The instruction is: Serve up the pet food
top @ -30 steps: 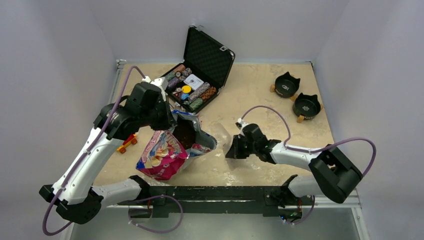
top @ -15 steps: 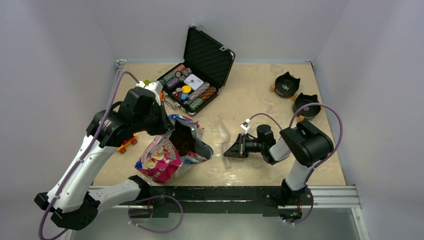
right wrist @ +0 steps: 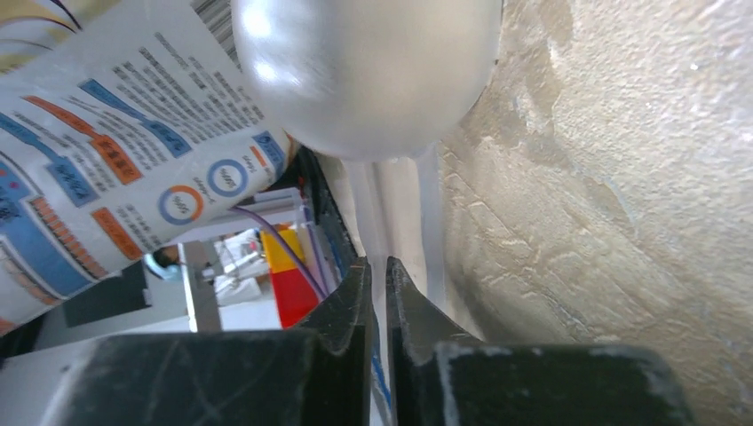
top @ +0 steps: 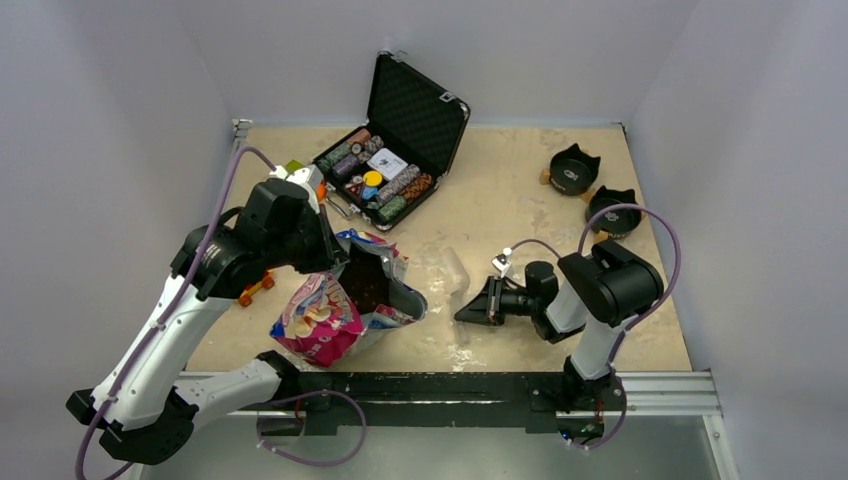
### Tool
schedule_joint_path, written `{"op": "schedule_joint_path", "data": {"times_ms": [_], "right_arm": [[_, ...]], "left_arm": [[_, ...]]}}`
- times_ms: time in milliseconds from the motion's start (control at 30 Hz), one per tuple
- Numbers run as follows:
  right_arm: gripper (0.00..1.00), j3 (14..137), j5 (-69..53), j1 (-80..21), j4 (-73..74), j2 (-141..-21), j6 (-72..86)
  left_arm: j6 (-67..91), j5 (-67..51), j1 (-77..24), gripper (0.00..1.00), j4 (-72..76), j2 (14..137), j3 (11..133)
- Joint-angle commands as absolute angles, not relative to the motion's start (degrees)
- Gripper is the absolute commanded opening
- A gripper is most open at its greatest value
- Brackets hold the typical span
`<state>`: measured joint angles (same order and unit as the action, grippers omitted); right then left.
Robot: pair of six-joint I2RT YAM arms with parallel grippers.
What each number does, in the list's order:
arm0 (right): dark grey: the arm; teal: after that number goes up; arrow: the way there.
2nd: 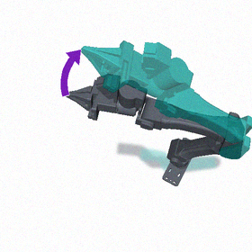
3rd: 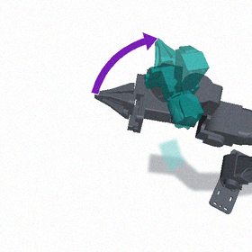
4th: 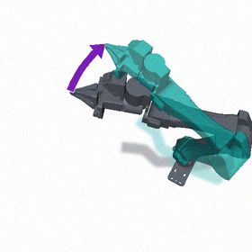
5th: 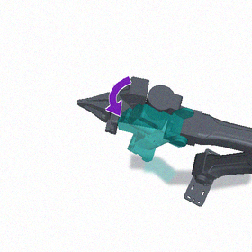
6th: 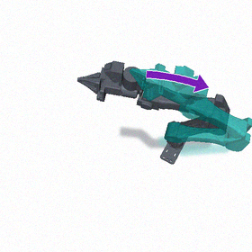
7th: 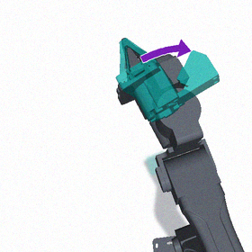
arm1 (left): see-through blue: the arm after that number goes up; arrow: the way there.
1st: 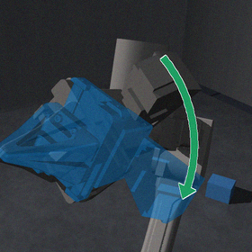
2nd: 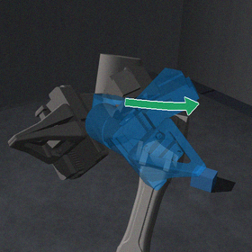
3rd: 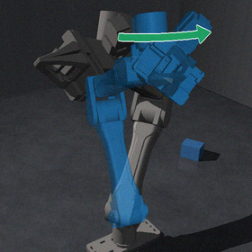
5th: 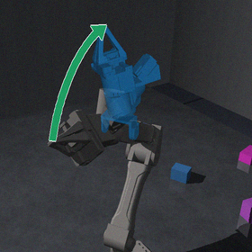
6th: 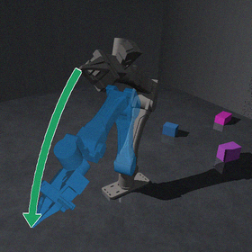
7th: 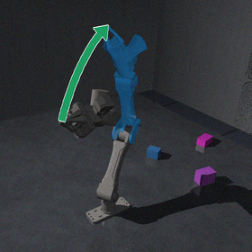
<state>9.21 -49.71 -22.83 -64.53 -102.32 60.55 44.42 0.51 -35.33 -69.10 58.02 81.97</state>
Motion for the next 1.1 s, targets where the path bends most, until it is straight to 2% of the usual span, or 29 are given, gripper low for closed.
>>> {"op": "schedule_joint_path", "data": {"times_ms": [0, 300, 667, 867, 1067], "right_arm": [[0.0, 8.8, -48.7, -21.1, -68.1, -105.2, 63.7], [0.0, 15.7, -58.6, -21.2, -70.1, -101.0, 66.2], [0.0, 31.1, -59.8, -26.9, -54.9, -107.9, 61.3], [0.01, 28.5, -58.3, -26.2, -68.0, -114.4, 67.1], [0.05, 25.4, -54.8, -25.0, -56.6, -112.4, 56.8]], "left_arm": [[46.0, -1.3, -35.6, 0.0, -68.3, 55.9, 82.9], [45.7, -2.3, -35.6, 0.0, -67.1, 57.5, 83.4], [44.6, -2.3, -35.6, 0.0, -66.9, 59.0, 84.9], [44.6, -2.4, -35.7, 0.0, -67.3, 59.3, 85.5], [45.2, -1.8, -35.6, 0.0, -68.1, 58.7, 85.2]]}}
